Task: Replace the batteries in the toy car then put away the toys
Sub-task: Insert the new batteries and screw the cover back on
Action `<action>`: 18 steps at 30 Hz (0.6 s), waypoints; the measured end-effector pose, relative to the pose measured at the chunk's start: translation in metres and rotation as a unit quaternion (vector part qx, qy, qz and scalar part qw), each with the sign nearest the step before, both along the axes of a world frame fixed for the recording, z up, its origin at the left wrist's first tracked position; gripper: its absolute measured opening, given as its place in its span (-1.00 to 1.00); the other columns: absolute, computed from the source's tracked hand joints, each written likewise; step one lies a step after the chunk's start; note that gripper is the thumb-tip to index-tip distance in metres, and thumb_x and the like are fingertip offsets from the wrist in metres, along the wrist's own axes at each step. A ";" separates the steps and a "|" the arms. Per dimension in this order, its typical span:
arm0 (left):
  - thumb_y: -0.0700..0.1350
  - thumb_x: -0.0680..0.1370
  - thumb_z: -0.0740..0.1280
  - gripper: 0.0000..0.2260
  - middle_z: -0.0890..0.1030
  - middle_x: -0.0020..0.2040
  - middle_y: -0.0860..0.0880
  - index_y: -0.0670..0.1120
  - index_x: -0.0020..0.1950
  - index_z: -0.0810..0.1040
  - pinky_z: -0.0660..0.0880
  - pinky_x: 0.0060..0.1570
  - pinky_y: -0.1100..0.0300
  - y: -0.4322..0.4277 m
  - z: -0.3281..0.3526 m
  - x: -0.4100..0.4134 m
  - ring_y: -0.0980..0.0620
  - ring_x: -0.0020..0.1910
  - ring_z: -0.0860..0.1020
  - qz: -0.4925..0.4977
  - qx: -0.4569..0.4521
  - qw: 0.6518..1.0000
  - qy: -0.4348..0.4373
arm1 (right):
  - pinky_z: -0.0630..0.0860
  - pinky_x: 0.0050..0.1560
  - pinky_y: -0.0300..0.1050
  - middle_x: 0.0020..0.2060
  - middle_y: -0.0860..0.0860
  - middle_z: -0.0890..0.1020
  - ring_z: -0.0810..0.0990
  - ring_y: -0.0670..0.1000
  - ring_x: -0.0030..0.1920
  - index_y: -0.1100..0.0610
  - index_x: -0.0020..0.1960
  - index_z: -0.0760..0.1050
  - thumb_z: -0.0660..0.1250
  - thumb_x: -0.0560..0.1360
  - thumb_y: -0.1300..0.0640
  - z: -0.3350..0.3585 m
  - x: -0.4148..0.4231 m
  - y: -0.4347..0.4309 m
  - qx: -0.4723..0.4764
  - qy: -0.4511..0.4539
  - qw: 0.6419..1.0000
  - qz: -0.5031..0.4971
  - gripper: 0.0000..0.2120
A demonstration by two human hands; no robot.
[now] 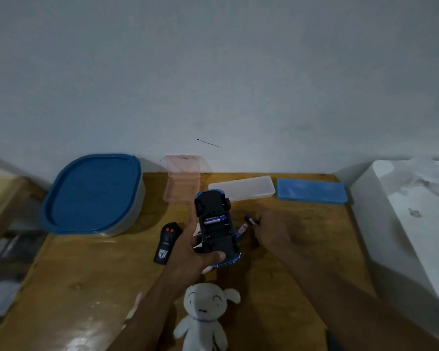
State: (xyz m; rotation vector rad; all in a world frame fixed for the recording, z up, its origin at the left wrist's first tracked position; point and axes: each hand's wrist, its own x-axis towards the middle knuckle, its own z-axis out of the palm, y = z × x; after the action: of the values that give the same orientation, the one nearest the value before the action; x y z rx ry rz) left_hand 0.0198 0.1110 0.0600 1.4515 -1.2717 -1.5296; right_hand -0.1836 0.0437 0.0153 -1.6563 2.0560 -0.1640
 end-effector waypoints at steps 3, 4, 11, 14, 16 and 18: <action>-0.38 0.38 0.50 0.02 0.60 0.23 0.18 0.33 0.52 0.01 0.56 0.18 0.03 -0.002 -0.001 0.001 0.18 0.23 0.55 -0.004 -0.001 1.000 -0.006 | 0.53 -0.08 -0.14 -0.10 0.05 0.64 0.59 0.02 -0.06 0.09 -0.03 0.61 0.32 0.51 0.25 0.000 -0.004 0.001 -0.004 -0.035 0.999 -0.024 -0.87; -0.36 0.38 0.51 0.02 0.60 0.25 0.17 0.36 0.51 0.02 0.56 0.18 0.02 -0.003 -0.002 0.002 0.16 0.25 0.54 -0.006 -0.001 1.000 -0.007 | 0.53 -0.04 -0.15 -0.06 0.04 0.65 0.58 0.01 -0.04 0.10 0.02 0.62 0.32 0.51 0.25 0.000 -0.006 0.003 -0.019 -0.053 0.998 -0.033 -0.84; -0.41 0.38 0.49 -0.02 0.65 0.11 0.23 0.44 0.40 0.08 0.59 0.11 0.09 -0.001 0.006 -0.003 0.13 0.21 0.57 -0.027 -0.003 1.000 0.003 | 0.42 -0.04 -0.29 -0.01 -0.01 0.63 0.54 -0.10 -0.02 0.13 0.11 0.56 0.35 0.51 0.25 0.026 -0.014 0.037 -0.075 -0.183 0.976 -0.087 -0.81; -0.41 0.39 0.48 -0.02 0.68 0.04 0.21 0.34 0.48 0.04 0.61 -0.07 0.23 0.005 0.010 -0.005 0.24 0.09 0.61 -0.047 -0.002 0.999 0.015 | 0.44 -0.01 -0.30 -0.03 -0.05 0.61 0.54 -0.11 -0.02 0.12 0.10 0.55 0.36 0.50 0.22 0.044 -0.011 0.055 -0.098 -0.195 0.972 -0.087 -0.82; -0.36 0.37 0.52 0.01 0.64 0.17 0.10 0.36 0.51 0.04 0.63 0.00 0.11 0.009 0.012 -0.004 0.16 0.13 0.61 -0.057 -0.008 0.998 0.016 | 0.50 0.02 -0.27 -0.07 -0.05 0.62 0.56 -0.10 -0.03 0.09 0.05 0.54 0.38 0.50 0.19 0.056 -0.008 0.068 -0.120 -0.204 0.967 -0.091 -0.87; -0.34 0.36 0.53 0.04 0.60 0.23 0.01 0.39 0.50 0.01 0.62 0.05 0.06 0.014 0.015 -0.004 0.06 0.20 0.59 -0.068 -0.007 0.997 0.027 | 0.51 -0.02 -0.30 -0.13 -0.07 0.60 0.56 -0.12 -0.08 0.06 0.02 0.52 0.39 0.49 0.16 0.068 -0.006 0.082 -0.147 -0.216 0.959 -0.110 -0.87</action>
State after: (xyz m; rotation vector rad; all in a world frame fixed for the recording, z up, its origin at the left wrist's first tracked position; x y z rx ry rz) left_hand 0.0154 0.1248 0.0745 1.3299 -1.3694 -1.6334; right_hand -0.1900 0.1259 0.0828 -1.3843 1.9290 -0.8657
